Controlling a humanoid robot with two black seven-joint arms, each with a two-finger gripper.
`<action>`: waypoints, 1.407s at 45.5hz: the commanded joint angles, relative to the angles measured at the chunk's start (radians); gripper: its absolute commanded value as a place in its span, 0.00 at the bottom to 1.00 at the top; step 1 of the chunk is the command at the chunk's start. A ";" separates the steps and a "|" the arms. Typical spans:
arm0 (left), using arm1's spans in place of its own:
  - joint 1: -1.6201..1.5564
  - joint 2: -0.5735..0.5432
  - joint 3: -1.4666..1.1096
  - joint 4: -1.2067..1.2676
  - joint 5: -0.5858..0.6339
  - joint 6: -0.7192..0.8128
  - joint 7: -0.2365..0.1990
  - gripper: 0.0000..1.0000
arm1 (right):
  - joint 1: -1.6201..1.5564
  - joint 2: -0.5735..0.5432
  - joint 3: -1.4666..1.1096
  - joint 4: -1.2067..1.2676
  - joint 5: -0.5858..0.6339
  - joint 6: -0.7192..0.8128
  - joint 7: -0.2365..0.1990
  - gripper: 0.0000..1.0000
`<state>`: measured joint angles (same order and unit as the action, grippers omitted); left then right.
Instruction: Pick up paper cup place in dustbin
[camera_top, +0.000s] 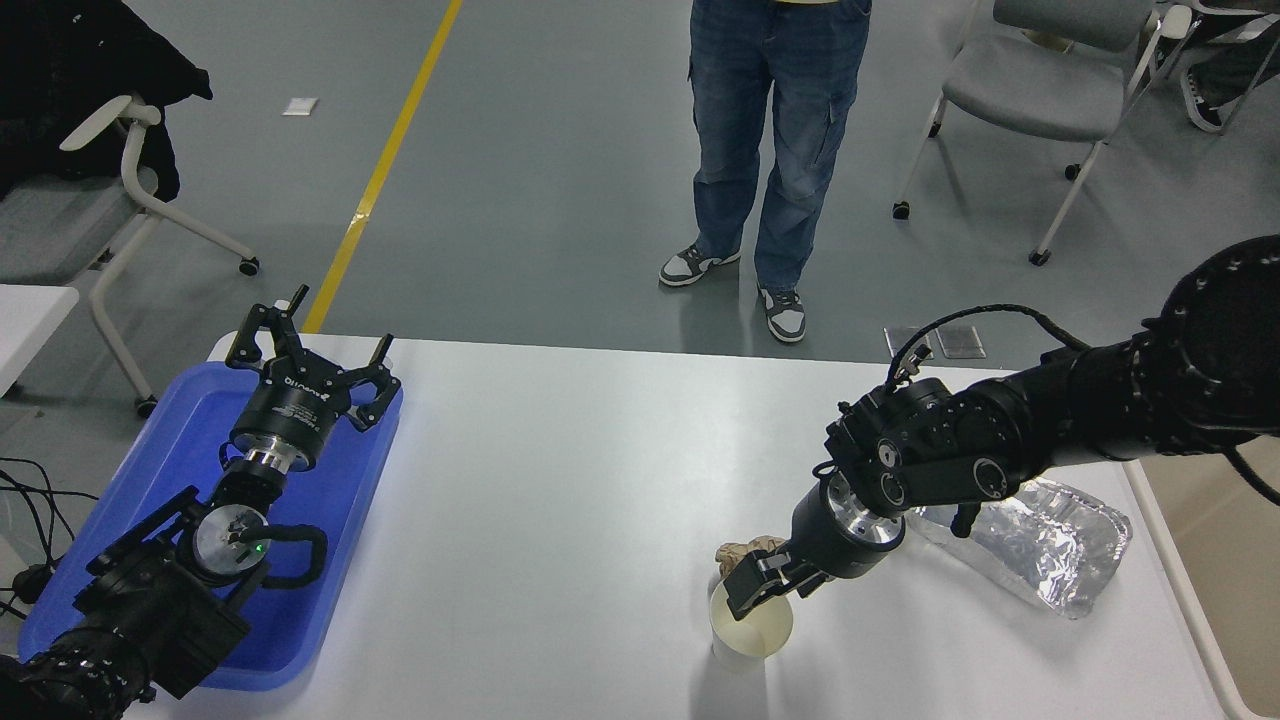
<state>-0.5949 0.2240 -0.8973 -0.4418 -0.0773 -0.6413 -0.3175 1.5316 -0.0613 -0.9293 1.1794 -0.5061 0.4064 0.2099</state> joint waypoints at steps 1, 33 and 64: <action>0.001 0.000 0.000 0.000 0.001 0.000 0.000 1.00 | -0.005 0.001 -0.009 0.008 0.014 0.023 -0.009 0.00; 0.001 0.000 0.000 0.000 0.001 0.000 0.000 1.00 | 0.182 -0.103 -0.048 0.057 0.086 0.374 -0.004 0.00; 0.001 0.000 0.000 0.000 0.001 0.000 0.000 1.00 | 0.752 -0.322 -0.229 0.270 0.156 0.379 -0.004 0.00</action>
<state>-0.5939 0.2239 -0.8971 -0.4418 -0.0771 -0.6412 -0.3176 2.1303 -0.3238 -1.1145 1.4244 -0.3552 0.7797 0.2054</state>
